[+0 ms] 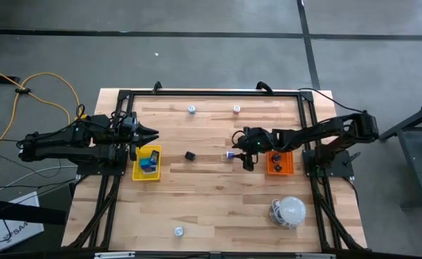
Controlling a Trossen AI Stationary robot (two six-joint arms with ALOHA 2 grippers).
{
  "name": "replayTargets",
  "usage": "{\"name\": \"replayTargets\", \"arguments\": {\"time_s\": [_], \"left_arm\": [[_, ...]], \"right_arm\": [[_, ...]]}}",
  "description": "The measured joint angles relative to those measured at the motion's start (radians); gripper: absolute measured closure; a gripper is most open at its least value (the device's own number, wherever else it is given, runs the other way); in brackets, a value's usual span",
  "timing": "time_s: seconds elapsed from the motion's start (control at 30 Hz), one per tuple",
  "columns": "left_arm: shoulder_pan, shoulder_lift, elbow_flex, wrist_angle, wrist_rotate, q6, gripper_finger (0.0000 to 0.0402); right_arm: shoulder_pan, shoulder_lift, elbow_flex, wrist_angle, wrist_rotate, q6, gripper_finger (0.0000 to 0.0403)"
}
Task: Pick & Place Office items
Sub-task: Put the purple white charger adapter into the orange bin
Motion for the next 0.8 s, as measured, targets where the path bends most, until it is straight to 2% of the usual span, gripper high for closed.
{"name": "replayTargets", "arguments": {"time_s": [0.13, 0.43, 0.8], "left_arm": [[0.0, 0.0, 0.0, 0.0, 0.0, 0.0, 0.0324], [0.0, 0.0, 0.0, 0.0, 0.0, 0.0, 0.0324], [0.0, 0.0, 0.0, 0.0, 0.0, 0.0, 0.0324]], "right_arm": [[-0.018, 0.006, 0.0, -0.001, -0.016, 0.04, 0.0229], [-0.085, 0.104, 0.0, 0.047, -0.088, -0.01, 0.0229], [-0.089, 0.128, 0.0, 0.089, -0.158, -0.028, 0.0229]]}}
